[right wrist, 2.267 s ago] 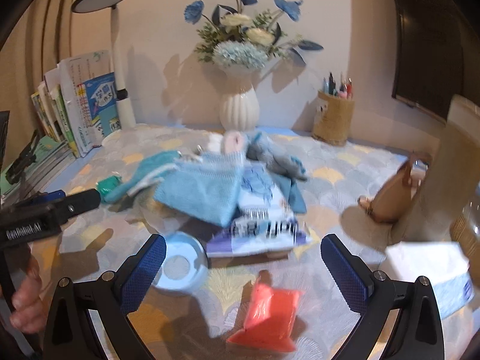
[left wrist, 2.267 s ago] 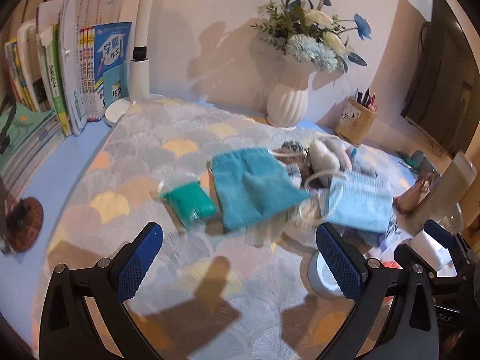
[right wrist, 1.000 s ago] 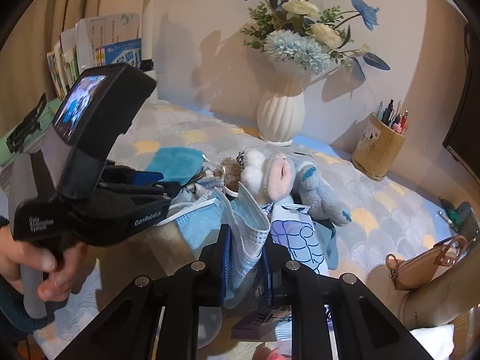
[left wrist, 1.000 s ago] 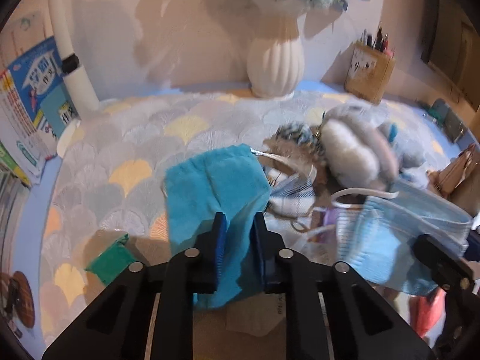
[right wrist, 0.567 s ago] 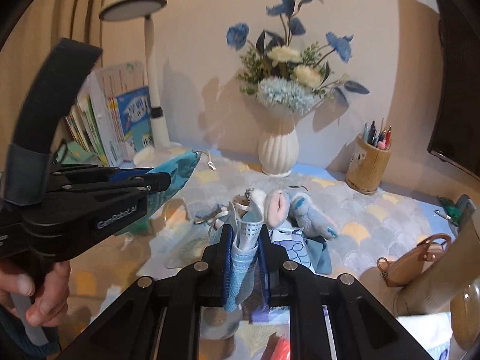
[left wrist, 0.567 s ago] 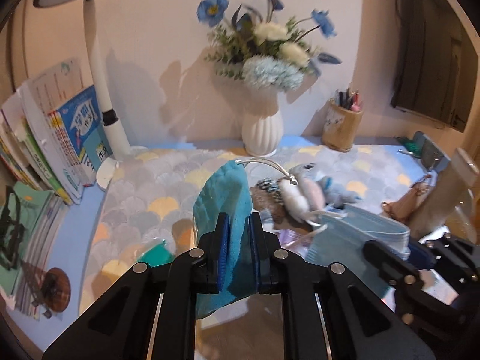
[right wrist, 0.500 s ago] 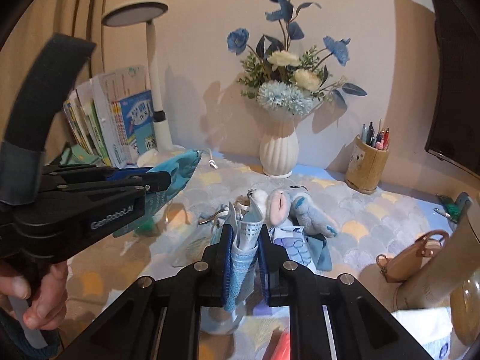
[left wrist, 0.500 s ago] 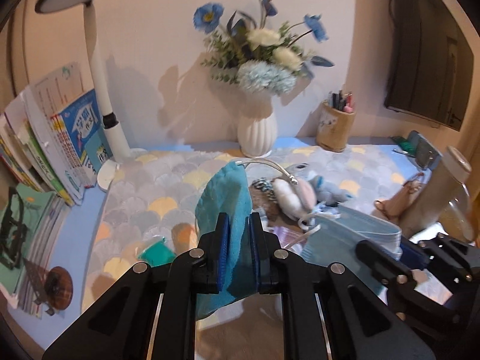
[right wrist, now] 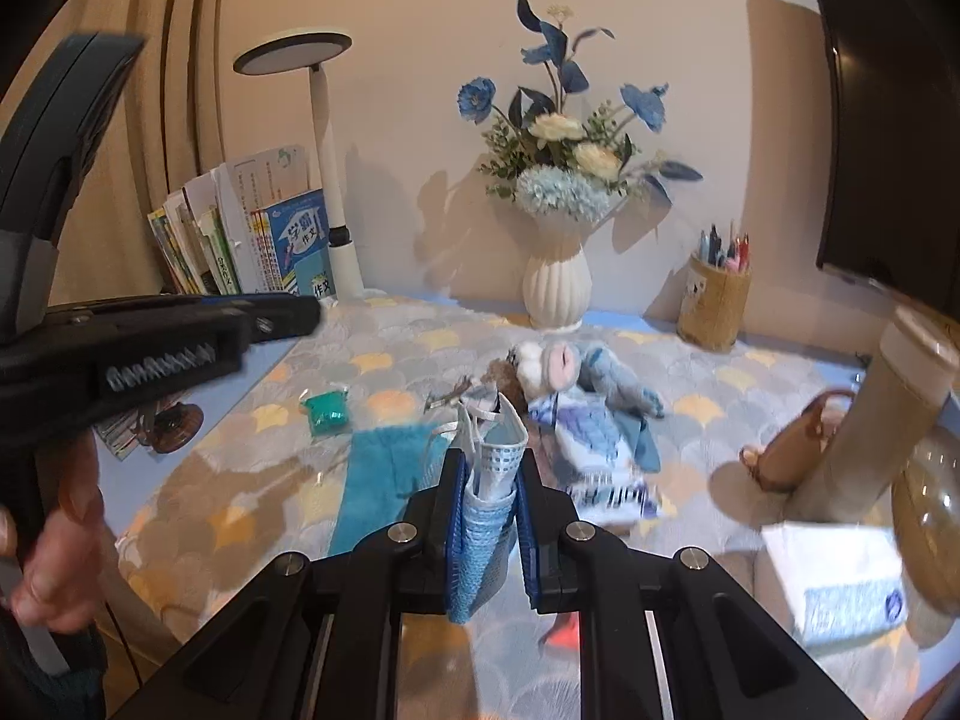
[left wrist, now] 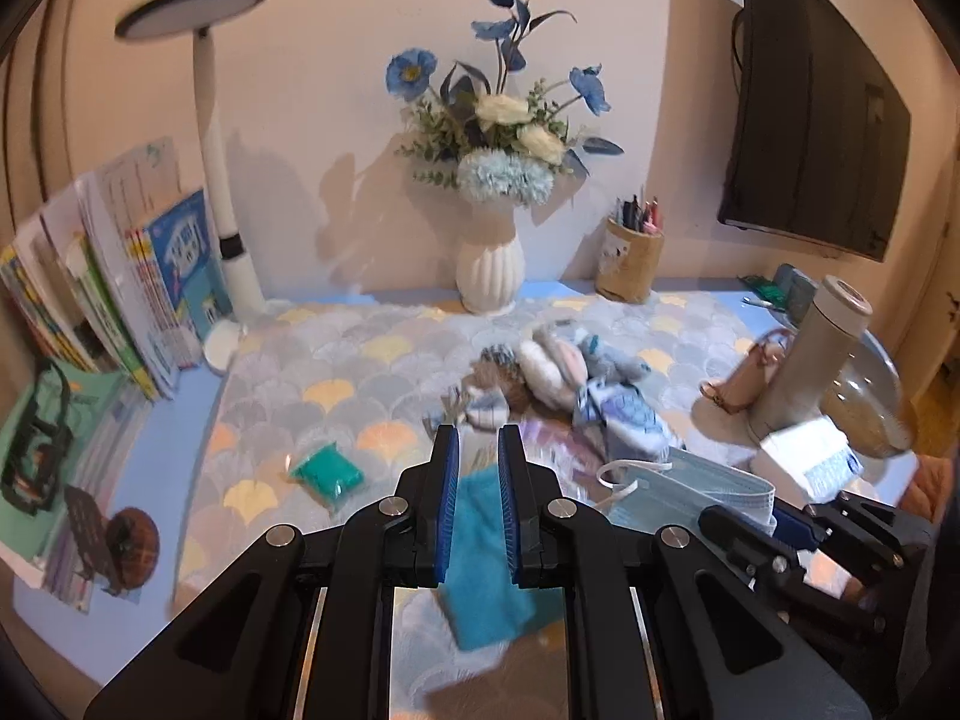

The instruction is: Organize soft objects

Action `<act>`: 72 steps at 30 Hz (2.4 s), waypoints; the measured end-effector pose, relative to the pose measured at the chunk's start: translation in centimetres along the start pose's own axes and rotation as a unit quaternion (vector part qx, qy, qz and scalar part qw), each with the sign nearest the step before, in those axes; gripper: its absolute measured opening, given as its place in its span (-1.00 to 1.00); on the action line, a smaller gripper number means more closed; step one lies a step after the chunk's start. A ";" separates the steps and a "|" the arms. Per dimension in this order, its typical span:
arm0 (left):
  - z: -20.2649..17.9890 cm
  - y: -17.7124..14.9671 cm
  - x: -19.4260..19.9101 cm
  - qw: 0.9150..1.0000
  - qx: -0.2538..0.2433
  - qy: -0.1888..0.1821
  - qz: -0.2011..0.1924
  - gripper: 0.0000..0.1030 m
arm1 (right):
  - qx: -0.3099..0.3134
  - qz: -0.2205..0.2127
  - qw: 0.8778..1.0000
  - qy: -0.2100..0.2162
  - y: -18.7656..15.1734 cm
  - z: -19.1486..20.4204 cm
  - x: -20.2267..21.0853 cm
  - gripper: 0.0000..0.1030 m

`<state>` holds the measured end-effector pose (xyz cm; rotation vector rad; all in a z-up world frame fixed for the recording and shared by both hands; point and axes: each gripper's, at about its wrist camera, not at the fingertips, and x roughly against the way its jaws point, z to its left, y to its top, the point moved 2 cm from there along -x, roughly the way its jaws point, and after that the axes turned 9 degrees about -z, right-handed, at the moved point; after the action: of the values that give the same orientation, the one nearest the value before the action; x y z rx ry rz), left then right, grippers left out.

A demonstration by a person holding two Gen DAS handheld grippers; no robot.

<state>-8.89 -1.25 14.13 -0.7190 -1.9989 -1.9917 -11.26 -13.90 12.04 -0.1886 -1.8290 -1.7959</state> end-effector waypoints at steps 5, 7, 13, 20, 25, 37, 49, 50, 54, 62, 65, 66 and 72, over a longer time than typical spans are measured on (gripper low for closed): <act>2.0 -5.2 -1.7 0.996 0.011 -0.061 0.059 -0.24 | -0.023 0.041 0.999 0.010 -3.2 -0.1 -0.4 -0.71; 2.2 -6.8 -3.0 0.995 0.030 -0.065 0.075 0.29 | -0.032 0.059 0.998 0.007 -4.6 -0.3 -0.7 -0.71; -0.6 -9.8 -9.5 0.986 0.044 -0.046 0.156 0.38 | -0.071 0.100 0.992 -0.019 -7.6 -2.7 -2.1 -0.71; -0.5 -10.3 -10.6 0.980 0.091 -0.063 0.165 0.41 | -0.140 0.108 0.983 -0.058 -9.7 -7.8 -0.7 -0.70; -0.7 -10.3 -11.5 0.978 0.101 -0.067 0.169 0.66 | -0.200 0.144 0.969 -0.011 -11.2 -9.0 -1.7 -0.69; -2.9 -10.1 -10.3 0.989 0.010 -0.064 0.130 -0.78 | -0.184 0.148 0.971 0.032 -10.9 -8.0 -2.0 0.72; -7.1 -4.3 -4.4 0.997 -0.045 -0.033 0.052 -0.82 | -0.120 0.108 0.987 -0.014 -8.9 -6.4 -0.3 -0.64; -8.1 -3.7 -3.9 0.997 -0.053 -0.037 0.047 -0.82 | -0.128 0.096 0.987 -0.010 -8.4 -6.8 0.3 -0.64; -11.4 -2.3 -2.8 0.995 -0.074 -0.056 0.034 -0.82 | -0.141 0.055 0.988 -0.032 -6.2 -8.8 3.7 -0.64; -19.8 -0.9 -1.1 0.984 -0.131 -0.117 0.008 -0.82 | -0.166 -0.003 0.982 -0.092 -4.4 -13.8 9.8 -0.64; -23.3 -0.8 -0.7 0.978 -0.154 -0.141 0.004 -0.82 | -0.178 -0.019 0.977 -0.116 -4.5 -16.0 11.9 -0.64; -24.2 -0.8 -0.7 0.976 -0.159 -0.146 0.004 -0.82 | -0.180 -0.023 0.975 -0.128 -4.7 -16.8 12.5 -0.64; -30.2 -1.2 -0.7 0.964 -0.199 -0.178 0.001 -0.82 | -0.212 -0.045 0.961 -0.174 -5.7 -21.8 16.0 -0.64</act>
<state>-14.20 -30.96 14.31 -1.2440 -1.7688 -2.4390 -20.99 -39.73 13.43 -0.6283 -1.6648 -2.3235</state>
